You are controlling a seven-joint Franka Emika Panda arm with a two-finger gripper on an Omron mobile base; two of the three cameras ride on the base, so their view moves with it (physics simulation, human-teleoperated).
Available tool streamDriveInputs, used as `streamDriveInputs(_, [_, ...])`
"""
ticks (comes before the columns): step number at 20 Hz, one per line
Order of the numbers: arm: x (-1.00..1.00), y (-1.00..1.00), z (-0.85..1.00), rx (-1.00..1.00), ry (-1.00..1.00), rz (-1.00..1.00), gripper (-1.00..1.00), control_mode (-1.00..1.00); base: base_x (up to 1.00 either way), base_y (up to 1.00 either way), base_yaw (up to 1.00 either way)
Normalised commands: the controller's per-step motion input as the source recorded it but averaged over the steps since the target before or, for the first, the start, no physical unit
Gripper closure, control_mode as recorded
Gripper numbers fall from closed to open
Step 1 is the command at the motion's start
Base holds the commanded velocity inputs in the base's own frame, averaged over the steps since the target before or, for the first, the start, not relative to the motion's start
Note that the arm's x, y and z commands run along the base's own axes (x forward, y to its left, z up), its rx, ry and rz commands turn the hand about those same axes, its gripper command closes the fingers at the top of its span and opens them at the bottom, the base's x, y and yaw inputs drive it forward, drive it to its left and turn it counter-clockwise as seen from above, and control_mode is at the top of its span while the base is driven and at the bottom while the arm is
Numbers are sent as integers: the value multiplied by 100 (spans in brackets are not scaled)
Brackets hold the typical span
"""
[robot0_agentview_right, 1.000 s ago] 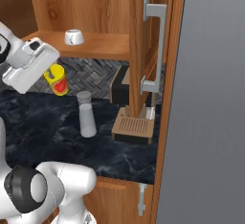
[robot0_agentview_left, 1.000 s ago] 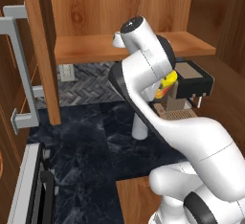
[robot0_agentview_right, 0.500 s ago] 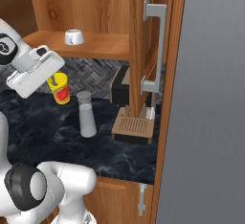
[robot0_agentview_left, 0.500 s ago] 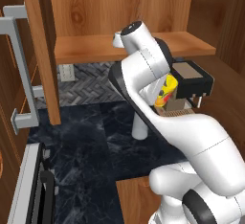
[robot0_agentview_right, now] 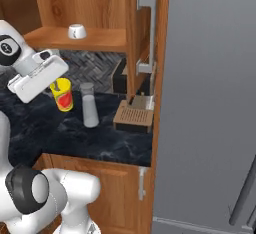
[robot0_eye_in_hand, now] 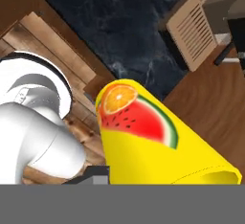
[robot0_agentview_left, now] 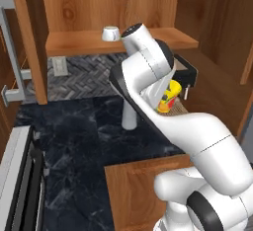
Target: There is a tray on the dining counter. Grab the cup, mug, and pitcher and place them on the tray. The pitcher may be placed next to the tray if it cannot fit the tray.
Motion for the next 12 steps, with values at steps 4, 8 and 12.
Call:
streamDriveInputs(4, [0,0,0,0,0,0,100,100,-72,-57,-2])
streamDriveInputs(8, [0,0,0,0,0,0,100,100,-56,-58,0])
streamDriveInputs(12, [0,0,0,0,0,0,100,100,-44,-68,0])
